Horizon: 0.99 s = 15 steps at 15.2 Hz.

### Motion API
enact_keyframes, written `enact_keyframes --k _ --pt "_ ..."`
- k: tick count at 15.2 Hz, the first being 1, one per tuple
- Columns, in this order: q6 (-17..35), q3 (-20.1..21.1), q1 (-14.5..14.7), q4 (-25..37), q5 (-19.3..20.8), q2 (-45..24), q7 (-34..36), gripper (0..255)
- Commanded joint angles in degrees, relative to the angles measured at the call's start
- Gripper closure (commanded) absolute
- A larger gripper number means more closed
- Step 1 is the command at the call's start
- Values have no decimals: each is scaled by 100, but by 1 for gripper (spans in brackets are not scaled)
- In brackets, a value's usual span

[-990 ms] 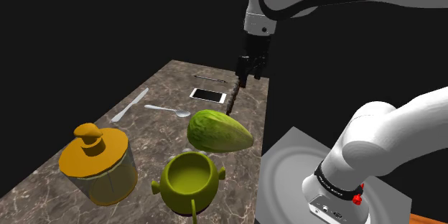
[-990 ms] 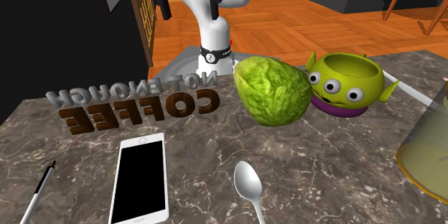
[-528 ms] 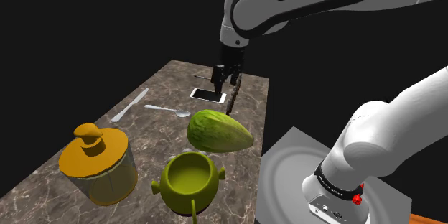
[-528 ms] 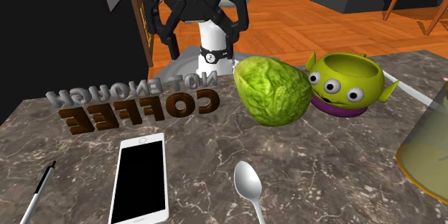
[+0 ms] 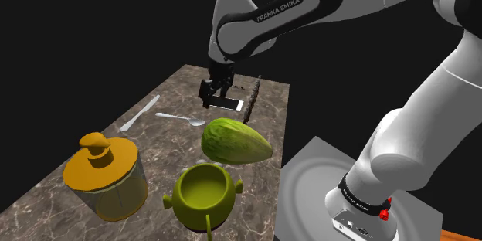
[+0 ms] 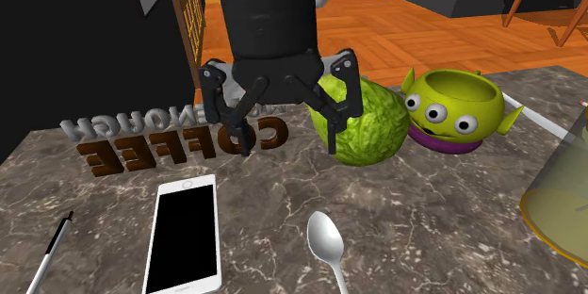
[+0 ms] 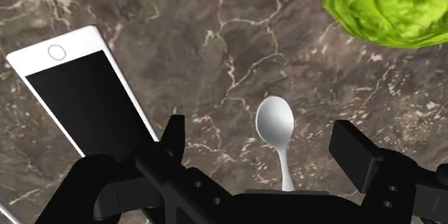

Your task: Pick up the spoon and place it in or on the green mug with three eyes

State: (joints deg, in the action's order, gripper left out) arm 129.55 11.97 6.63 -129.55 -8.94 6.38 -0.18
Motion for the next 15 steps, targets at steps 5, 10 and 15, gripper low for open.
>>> enact_keyframes --k 5,10,15 --pt "693 184 170 864 245 -1178 120 0" --pt "1060 241 356 1681 530 -2088 225 0" --pt "1343 217 414 1696 617 -2388 282 0"
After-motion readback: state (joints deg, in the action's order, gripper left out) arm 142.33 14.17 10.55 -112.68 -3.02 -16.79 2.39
